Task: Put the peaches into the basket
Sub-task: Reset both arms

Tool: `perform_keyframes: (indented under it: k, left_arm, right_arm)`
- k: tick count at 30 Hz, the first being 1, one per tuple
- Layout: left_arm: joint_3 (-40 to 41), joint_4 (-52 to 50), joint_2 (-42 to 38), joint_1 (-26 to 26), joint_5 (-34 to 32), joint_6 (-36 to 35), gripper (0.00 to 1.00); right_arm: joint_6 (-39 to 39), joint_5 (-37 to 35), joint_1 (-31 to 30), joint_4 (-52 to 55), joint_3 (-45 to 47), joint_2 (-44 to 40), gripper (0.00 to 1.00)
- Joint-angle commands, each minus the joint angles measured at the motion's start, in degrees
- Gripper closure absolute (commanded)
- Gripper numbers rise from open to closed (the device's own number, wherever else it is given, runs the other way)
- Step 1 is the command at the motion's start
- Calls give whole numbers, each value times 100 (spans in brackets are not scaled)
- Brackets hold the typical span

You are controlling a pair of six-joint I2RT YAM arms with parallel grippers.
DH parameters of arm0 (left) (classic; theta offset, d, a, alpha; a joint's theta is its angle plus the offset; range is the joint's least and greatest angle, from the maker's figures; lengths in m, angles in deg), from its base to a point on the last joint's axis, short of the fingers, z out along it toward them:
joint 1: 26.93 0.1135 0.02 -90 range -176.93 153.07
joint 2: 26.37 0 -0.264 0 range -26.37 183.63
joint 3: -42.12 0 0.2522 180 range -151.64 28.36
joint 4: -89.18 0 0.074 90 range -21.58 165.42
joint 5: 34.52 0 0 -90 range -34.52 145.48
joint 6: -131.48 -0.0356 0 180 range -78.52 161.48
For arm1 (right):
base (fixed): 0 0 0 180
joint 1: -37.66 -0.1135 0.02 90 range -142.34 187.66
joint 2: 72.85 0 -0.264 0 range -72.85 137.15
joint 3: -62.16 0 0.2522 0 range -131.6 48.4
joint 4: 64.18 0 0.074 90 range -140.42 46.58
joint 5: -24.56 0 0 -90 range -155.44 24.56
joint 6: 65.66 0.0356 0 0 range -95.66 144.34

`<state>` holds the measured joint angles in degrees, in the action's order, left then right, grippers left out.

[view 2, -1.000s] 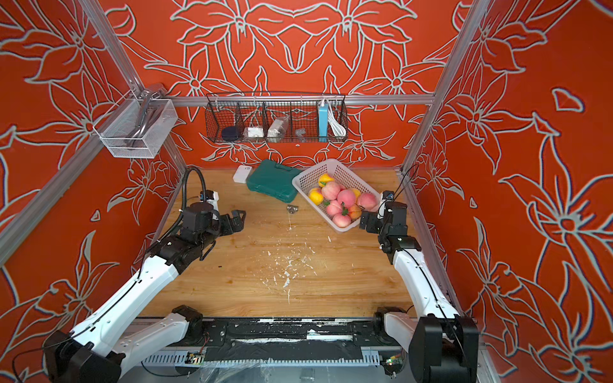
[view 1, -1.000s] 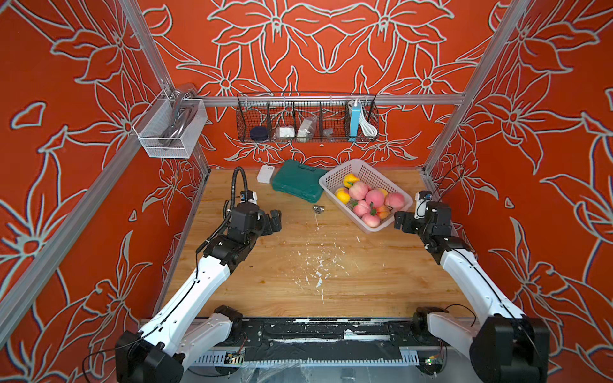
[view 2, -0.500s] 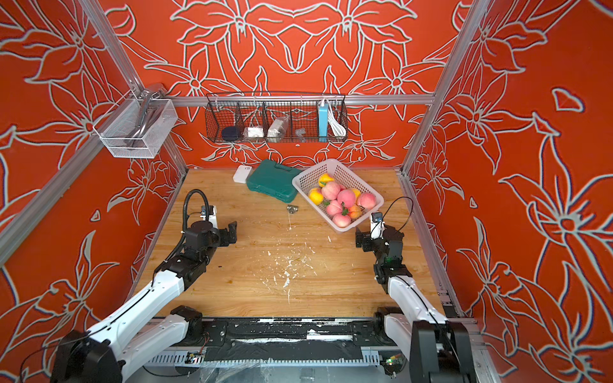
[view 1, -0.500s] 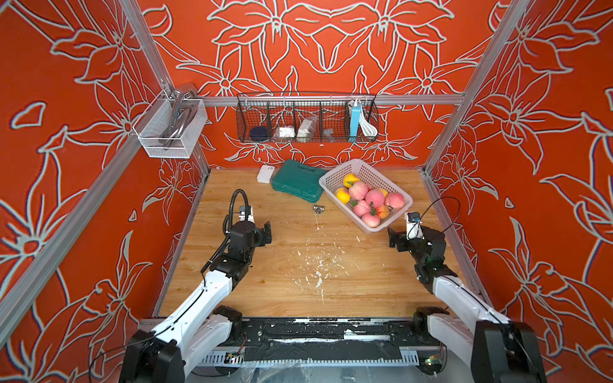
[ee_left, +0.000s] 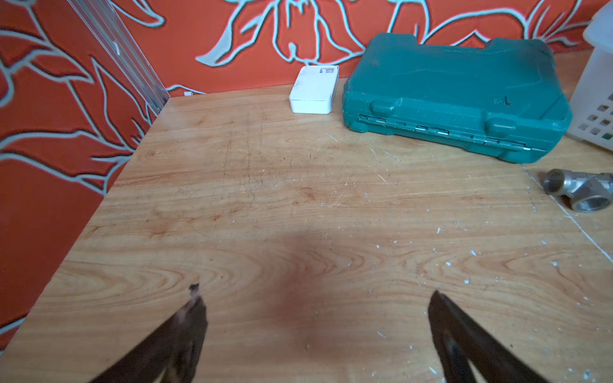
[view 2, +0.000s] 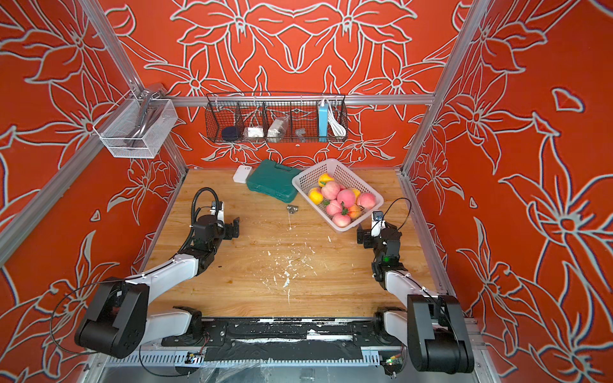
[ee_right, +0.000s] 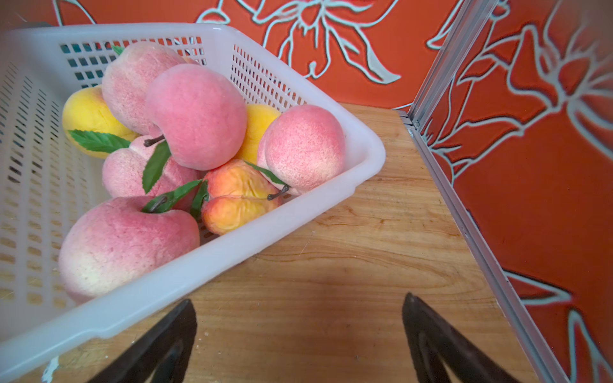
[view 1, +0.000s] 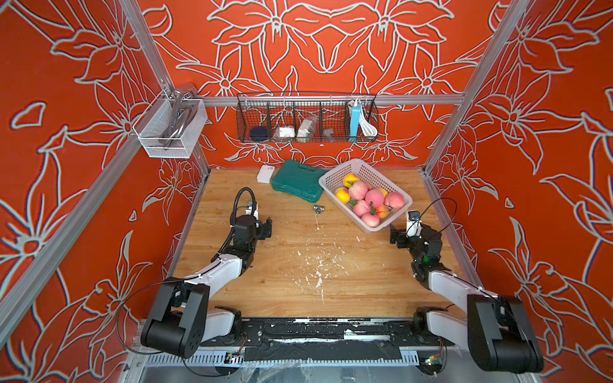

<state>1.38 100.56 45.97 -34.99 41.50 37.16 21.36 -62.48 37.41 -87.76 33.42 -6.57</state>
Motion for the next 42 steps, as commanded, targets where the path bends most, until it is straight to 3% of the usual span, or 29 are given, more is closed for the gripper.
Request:
perform_keyframes:
  k: [1,9,15,21,27,42]
  left_arm:
    - [254,167,-234,158,280,-74,2]
    - [745,1285,373,346,507,82,2]
    - [787,1552,668,721,980,335,2]
    - [820,1717,818,841,1151,414,2]
    - [835,1748,819,842,1125,422,2]
    - [863,1783,816,842,1116,410,2]
  right_arm:
    - [143,-248,26,0,17,-96,1]
    - [232,-375,30,254,-160,18,1]
    - [211,-122,30,-1938,735,486,1]
    - [129,121,25,-2219,368,1437,1]
    - [261,-328,19,-663,-401,1431,1]
    - [207,-233,-9,-731,-398,1464,1]
